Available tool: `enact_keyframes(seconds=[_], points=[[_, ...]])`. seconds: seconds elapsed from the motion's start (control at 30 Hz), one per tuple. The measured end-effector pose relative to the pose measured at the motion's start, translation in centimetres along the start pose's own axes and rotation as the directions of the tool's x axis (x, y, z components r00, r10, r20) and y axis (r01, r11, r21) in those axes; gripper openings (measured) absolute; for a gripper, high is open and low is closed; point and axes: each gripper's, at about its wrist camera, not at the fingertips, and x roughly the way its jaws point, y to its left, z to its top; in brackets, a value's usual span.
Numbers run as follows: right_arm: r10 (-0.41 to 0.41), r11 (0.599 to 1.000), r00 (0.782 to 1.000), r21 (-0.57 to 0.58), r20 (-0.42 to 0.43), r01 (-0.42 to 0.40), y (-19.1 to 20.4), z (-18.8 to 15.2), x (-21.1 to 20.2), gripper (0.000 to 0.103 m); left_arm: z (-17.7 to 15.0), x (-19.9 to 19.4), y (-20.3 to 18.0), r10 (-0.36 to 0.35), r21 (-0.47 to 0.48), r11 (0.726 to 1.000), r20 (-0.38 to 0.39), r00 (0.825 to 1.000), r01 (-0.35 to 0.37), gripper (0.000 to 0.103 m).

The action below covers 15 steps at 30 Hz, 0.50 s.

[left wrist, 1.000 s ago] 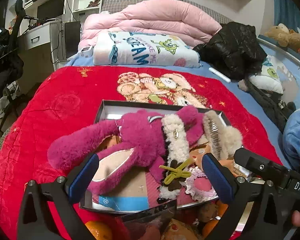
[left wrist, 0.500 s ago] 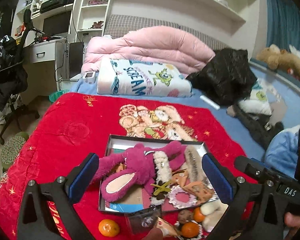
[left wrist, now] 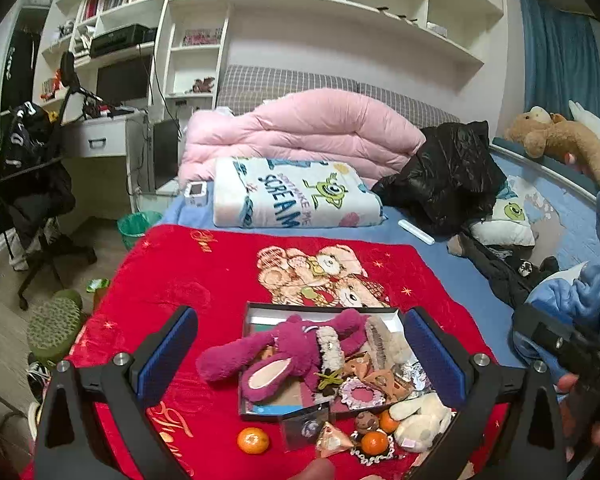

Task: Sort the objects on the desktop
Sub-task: 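Raise both open tools up and away from the black box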

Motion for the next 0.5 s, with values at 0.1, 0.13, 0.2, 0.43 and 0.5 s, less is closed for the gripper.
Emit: enact_keyframes(seconds=[0.1, 0.13, 0.2, 0.43, 0.5], points=[[-0.005, 0.999, 1.0, -0.034, 0.022, 0.006, 0.4, 0.3, -1.4, 0.103, -0.9, -0.9, 0.2, 0.029, 0.032, 0.999, 0.0, 1.0, -0.029, 0.103], [-0.007, 0.999, 0.999, -0.032, 0.034, 0.008, 0.3, 0.2, -1.8, 0.103, -1.6, -1.0, 0.5, 0.03, 0.033, 0.999, 0.0, 1.0, -0.03, 0.103], [-0.026, 1.0, 0.996, 0.01, 0.084, 0.025, -0.2, -0.6, -2.9, 0.103, -3.2, -0.9, 1.5, 0.004, 0.003, 1.0, -0.014, 1.0, -0.004, 0.103], [-0.012, 0.999, 0.997, 0.044, 0.081, 0.009, -2.1, -3.9, -2.9, 0.103, -6.5, 0.7, 3.5, -0.001, -0.022, 1.0, -0.048, 0.999, 0.0, 0.103], [-0.025, 0.998, 0.998, 0.05, 0.062, 0.022, -2.5, -4.4, -2.2, 0.103, -6.6, 1.3, 3.9, 0.012, -0.04, 0.999, -0.054, 0.998, -0.014, 0.103]])
